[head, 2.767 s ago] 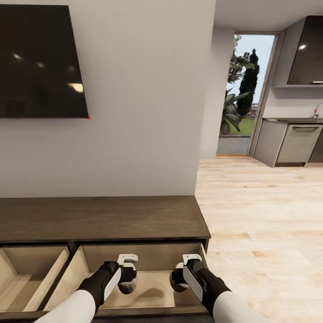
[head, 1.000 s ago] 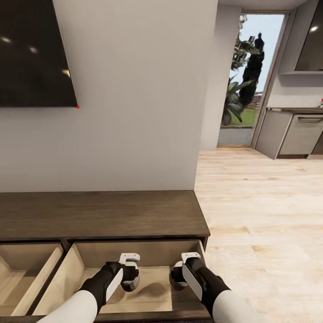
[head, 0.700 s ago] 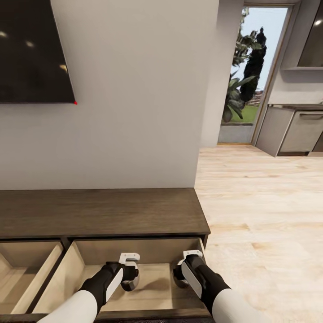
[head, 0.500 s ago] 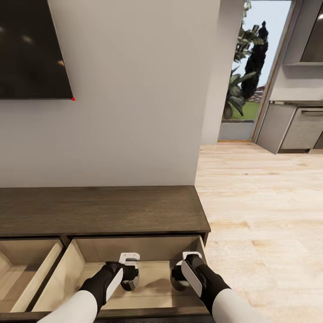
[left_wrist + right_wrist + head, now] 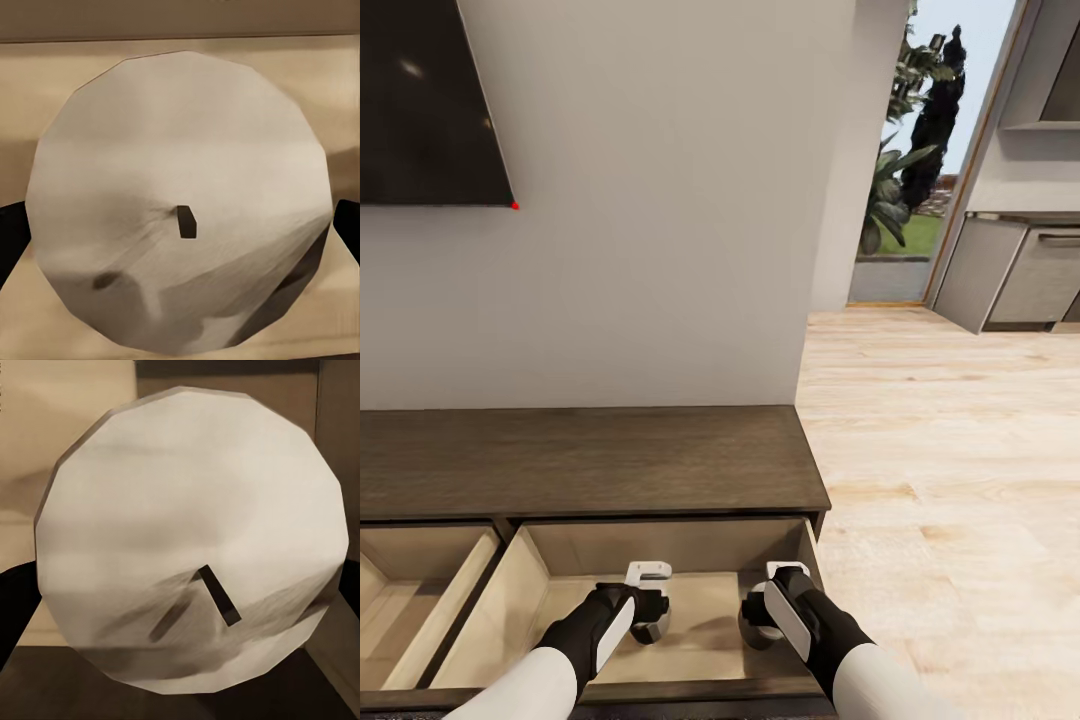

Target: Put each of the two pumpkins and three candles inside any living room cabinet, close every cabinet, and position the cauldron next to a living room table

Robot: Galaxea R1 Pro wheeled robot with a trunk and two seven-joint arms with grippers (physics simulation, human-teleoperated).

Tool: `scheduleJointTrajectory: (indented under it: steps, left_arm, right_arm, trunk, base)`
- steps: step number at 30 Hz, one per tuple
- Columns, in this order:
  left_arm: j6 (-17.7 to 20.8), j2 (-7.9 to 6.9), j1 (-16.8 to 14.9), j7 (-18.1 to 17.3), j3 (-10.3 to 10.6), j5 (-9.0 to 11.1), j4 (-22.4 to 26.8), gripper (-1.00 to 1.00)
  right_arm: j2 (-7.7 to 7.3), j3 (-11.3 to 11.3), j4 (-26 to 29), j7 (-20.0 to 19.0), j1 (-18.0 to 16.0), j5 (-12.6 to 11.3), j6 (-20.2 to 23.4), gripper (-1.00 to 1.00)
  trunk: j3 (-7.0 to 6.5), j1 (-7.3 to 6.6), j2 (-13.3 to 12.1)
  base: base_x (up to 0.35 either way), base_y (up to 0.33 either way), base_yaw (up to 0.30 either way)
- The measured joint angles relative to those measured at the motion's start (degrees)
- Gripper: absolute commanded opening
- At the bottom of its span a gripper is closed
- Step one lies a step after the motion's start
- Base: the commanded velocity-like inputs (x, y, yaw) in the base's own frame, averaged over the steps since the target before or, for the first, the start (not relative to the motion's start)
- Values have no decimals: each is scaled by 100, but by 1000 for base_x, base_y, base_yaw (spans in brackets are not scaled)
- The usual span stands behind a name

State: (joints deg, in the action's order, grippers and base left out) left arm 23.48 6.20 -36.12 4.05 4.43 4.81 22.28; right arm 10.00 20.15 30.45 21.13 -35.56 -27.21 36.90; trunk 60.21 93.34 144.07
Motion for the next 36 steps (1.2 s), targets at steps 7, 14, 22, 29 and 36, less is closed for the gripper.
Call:
scheduleJointTrajectory:
  steps: [7,14,22,29,36]
  left_arm:
    - [-6,0,0,-4,0,0,2,-100]
    - [-34,0,0,-1,0,-7,2,-100]
    - [-116,0,8,11,0,-8,2,-100]
    - [-127,0,10,11,-1,-6,0,-100]
    - [-129,0,7,7,0,-8,5,-100]
  right_arm:
    - [0,4,0,-6,0,4,-24,-100]
    - [0,164,-45,-3,0,9,-288,-100]
    - [0,222,-183,4,0,9,-489,-100]
    - [0,222,-353,5,1,-3,-650,-100]
    - [0,224,-359,-10,0,9,-670,-100]
  trunk:
    - [0,0,0]
    - [0,0,0]
    - [0,0,0]
    - [44,6,2]
    - [67,8,4]
  base:
    - [0,0,0]
    - [0,0,0]
    - [0,0,0]
    - [0,0,0]
    - [0,0,0]
